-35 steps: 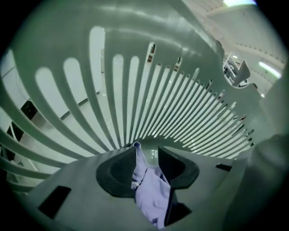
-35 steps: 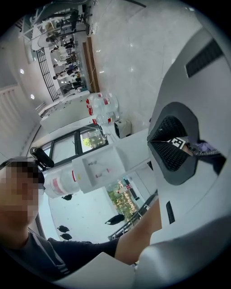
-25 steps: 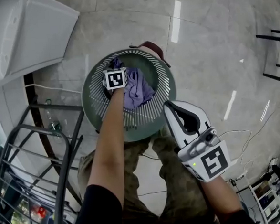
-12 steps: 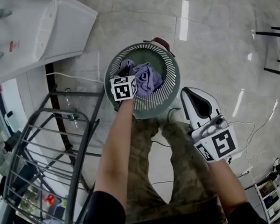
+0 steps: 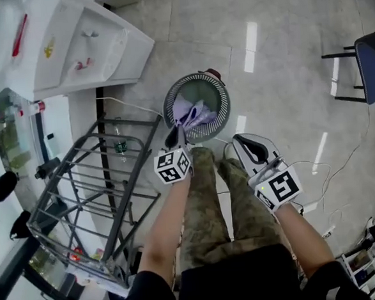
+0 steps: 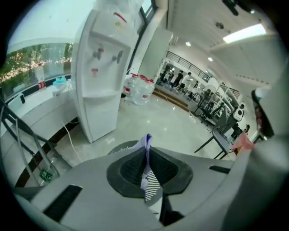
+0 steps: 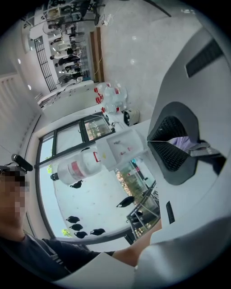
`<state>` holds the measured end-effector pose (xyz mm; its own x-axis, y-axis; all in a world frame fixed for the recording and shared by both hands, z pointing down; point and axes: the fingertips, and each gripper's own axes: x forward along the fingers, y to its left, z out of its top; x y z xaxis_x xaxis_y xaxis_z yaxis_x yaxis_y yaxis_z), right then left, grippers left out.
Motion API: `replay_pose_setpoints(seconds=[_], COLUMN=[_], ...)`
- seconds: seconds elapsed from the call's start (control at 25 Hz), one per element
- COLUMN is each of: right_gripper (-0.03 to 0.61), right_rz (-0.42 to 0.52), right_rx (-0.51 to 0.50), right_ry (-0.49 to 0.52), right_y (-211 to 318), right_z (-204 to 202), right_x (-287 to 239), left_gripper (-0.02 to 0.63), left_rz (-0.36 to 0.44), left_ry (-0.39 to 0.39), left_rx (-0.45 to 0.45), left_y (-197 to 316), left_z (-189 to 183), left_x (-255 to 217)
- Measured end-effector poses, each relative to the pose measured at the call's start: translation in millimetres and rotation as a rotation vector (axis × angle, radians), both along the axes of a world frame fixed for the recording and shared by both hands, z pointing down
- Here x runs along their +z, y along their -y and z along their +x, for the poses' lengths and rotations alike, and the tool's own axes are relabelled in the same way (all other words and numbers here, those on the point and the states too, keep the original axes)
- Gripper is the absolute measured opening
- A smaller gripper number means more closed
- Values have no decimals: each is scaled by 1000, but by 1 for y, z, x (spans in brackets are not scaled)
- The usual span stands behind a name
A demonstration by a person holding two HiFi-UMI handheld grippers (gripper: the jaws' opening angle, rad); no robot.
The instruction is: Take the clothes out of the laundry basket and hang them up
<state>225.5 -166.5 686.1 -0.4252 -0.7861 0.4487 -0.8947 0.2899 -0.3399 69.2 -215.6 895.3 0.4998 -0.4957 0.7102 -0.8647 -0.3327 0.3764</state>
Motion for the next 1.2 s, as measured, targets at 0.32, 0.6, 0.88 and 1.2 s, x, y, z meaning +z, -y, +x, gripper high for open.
replay_pose_setpoints(seconds=[0.32, 0.6, 0.88, 1.2], right_gripper=[5, 158, 207, 33], right_rz=[-33, -12, 102, 197], right_rx=[-213, -504, -660, -632], right_ry=[-35, -144, -189, 8], right_y=[-34, -44, -68, -71], right_z=[-23, -52, -89, -100], right_x=[-89, -121, -159, -232], left_gripper=[25, 23, 23, 23], left_rz=[164, 368, 564, 652], left_ry=[-124, -213, -288, -332], left_rx=[-78, -156, -175, -325], left_y=[-52, -53, -84, -111], left_z=[-9, -16, -13, -56], left_x=[-206, -374, -502, -561])
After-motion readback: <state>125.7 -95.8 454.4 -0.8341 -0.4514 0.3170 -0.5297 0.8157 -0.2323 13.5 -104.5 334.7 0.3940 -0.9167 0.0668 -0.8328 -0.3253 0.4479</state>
